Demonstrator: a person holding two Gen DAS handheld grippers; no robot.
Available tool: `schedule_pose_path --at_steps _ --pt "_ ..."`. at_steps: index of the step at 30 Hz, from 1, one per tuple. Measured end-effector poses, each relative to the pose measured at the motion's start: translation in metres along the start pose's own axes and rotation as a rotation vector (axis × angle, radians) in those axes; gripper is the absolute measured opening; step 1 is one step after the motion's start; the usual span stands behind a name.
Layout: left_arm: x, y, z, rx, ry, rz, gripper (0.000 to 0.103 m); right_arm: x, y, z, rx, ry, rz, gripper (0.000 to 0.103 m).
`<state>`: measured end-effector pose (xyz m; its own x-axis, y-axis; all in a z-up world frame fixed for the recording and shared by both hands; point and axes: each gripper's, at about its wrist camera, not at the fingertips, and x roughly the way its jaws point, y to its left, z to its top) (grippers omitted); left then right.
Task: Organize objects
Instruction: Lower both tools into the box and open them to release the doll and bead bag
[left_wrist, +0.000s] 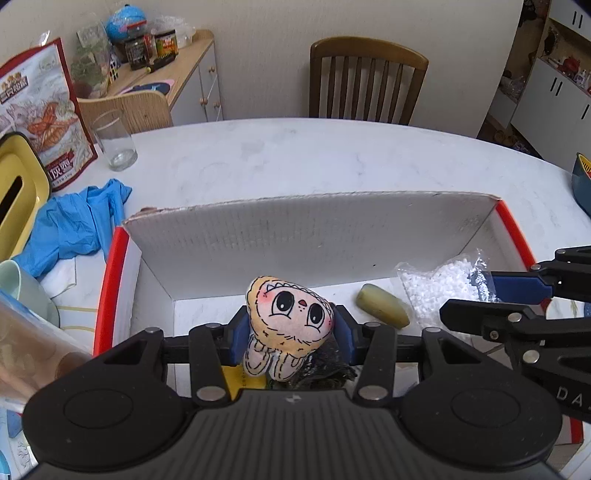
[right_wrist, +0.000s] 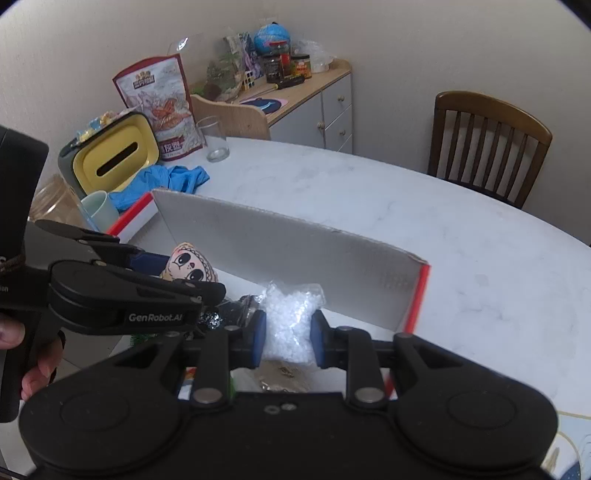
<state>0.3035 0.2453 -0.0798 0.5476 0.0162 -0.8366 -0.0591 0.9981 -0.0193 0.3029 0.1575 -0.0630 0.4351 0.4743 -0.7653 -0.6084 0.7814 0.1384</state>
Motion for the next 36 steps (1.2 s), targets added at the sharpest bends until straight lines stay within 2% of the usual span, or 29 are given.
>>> schedule_pose_path --at_steps 13,25,27,32,36 --pt "0.019 0.004 0.002 0.021 0.067 -0.026 0.047 0.027 0.011 0.002 -0.049 0.067 -0.01 0.024" --pt "0.02 0.003 0.001 0.026 0.085 -0.021 0.049 0.034 0.013 -0.004 -0.055 0.104 -0.038 0.028" --pt "0.019 0.001 0.0 0.033 0.085 -0.016 0.055 0.032 0.014 -0.004 -0.058 0.1 -0.045 0.03" --pt "0.013 -0.004 -0.002 0.048 0.067 -0.007 0.061 0.025 0.015 -0.006 -0.067 0.088 -0.045 0.032" --pt "0.004 -0.006 -0.003 0.04 0.046 -0.018 0.063 0.015 0.014 -0.007 -0.055 0.069 -0.035 0.036"
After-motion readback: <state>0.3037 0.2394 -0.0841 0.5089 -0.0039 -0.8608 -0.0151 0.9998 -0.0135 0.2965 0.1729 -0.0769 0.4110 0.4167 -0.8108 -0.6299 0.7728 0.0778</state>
